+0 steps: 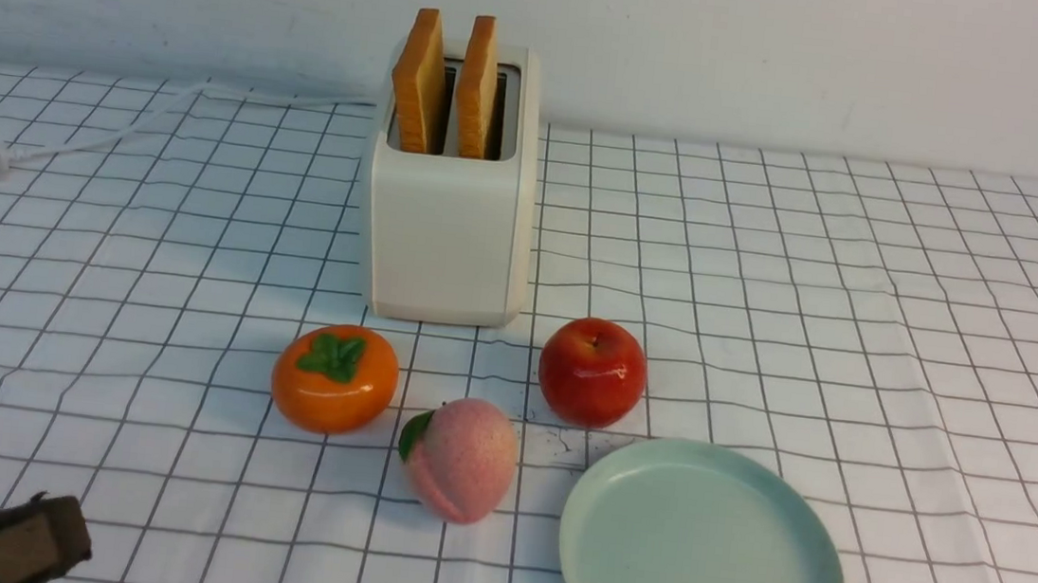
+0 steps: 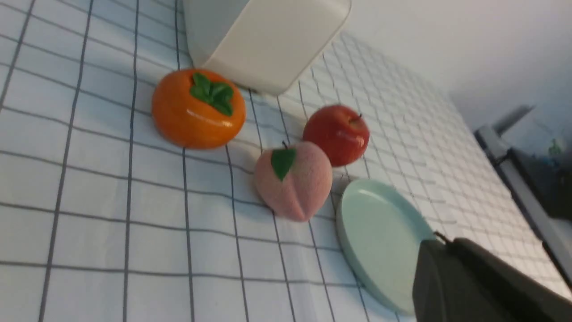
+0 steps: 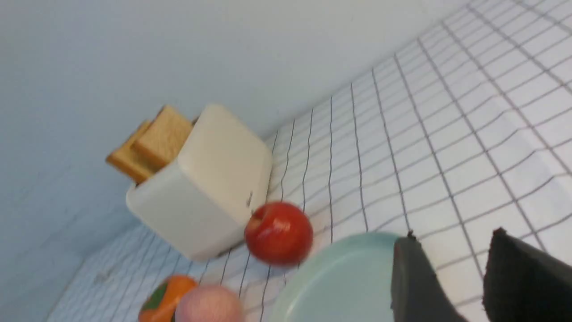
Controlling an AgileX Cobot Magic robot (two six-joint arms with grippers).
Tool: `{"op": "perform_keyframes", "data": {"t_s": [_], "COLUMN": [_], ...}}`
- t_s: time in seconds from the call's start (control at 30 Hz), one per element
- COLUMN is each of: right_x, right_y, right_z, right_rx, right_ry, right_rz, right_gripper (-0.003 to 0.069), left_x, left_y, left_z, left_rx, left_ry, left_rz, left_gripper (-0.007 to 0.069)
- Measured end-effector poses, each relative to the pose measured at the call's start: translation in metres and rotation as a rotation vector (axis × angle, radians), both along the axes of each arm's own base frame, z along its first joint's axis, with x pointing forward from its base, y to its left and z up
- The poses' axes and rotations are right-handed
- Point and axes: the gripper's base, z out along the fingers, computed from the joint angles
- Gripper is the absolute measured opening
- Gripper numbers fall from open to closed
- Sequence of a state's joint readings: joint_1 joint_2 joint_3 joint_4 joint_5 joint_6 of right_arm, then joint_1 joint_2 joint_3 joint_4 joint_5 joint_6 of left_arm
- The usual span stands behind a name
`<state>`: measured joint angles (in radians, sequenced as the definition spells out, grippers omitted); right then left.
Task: Take toasted bread from bread machine on white checkered table place on plate.
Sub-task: 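Reach for a toast slice standing in the toaster with the left gripper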
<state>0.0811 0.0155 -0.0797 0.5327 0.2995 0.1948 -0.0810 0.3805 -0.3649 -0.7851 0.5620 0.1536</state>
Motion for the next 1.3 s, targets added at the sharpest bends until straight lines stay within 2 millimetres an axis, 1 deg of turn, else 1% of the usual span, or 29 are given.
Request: {"op": "perform_keyframes", "data": {"t_s": [0.03,0.07,0.1,0.23,0.3,0.33,0.37,0.43,0.47,0.5,0.53,0.63,0.73,0.87,1.2,1.3], "right_x": [-0.001,-0.002,-0.001,0.004,0.010,0.010,0.014,0.021,0.022,0.026,0.029,0.035,0.037,0.038,0.043,0.043], "right_y": [0.003,0.007,0.010,0.021,0.024,0.024,0.025,0.027,0.027,0.027,0.028,0.028,0.028,0.028,0.027,0.027], "right_z": [0.008,0.020,0.026,0.065,0.079,0.082,0.092,0.104,0.104,0.111,0.115,0.119,0.119,0.119,0.117,0.117], "right_rx": [-0.034,-0.092,-0.136,-0.314,-0.379,-0.387,-0.418,-0.443,-0.443,-0.455,-0.463,-0.483,-0.489,-0.497,-0.510,-0.510], "right_ry": [0.038,0.095,0.137,0.297,0.354,0.357,0.386,0.420,0.425,0.430,0.431,0.427,0.428,0.430,0.455,0.455], "right_rz": [0.039,0.098,0.138,0.340,0.415,0.426,0.463,0.499,0.501,0.513,0.520,0.530,0.534,0.535,0.533,0.534], "right_gripper": [0.0232,0.0213,0.0198,0.0088,0.0041,0.0031,0.0006,-0.0003,-0.0003,-0.0002,-0.0002,-0.0002,-0.0001,0.0000,0.0003,0.0004], "left_x": [0.004,0.011,0.015,0.032,0.041,0.042,0.049,0.059,0.062,0.068,0.073,0.085,0.091,0.094,0.096,0.102], "left_y": [-0.001,-0.003,-0.004,-0.007,-0.009,-0.009,-0.010,-0.012,-0.012,-0.013,-0.014,-0.015,-0.015,-0.015,-0.012,-0.011], "left_z": [0.003,0.007,0.010,0.020,0.025,0.025,0.029,0.035,0.036,0.039,0.041,0.042,0.039,0.036,0.036,0.042], "left_rx": [0.017,0.044,0.059,0.105,0.116,0.118,0.122,0.125,0.128,0.140,0.151,0.177,0.187,0.198,0.234,0.233], "left_ry": [0.023,0.052,0.060,0.110,0.131,0.132,0.149,0.176,0.180,0.200,0.215,0.267,0.302,0.322,0.304,0.260], "left_rz": [-0.018,-0.045,-0.058,-0.109,-0.125,-0.126,-0.136,-0.155,-0.157,-0.172,-0.184,-0.206,-0.216,-0.218,-0.200,-0.168], "left_gripper": [-0.0013,-0.0013,-0.0013,-0.0013,-0.0013,-0.0013,-0.0013,-0.0013,-0.0013,-0.0013,-0.0013,-0.0013,-0.0013,-0.0013,-0.0013,-0.0013]}}
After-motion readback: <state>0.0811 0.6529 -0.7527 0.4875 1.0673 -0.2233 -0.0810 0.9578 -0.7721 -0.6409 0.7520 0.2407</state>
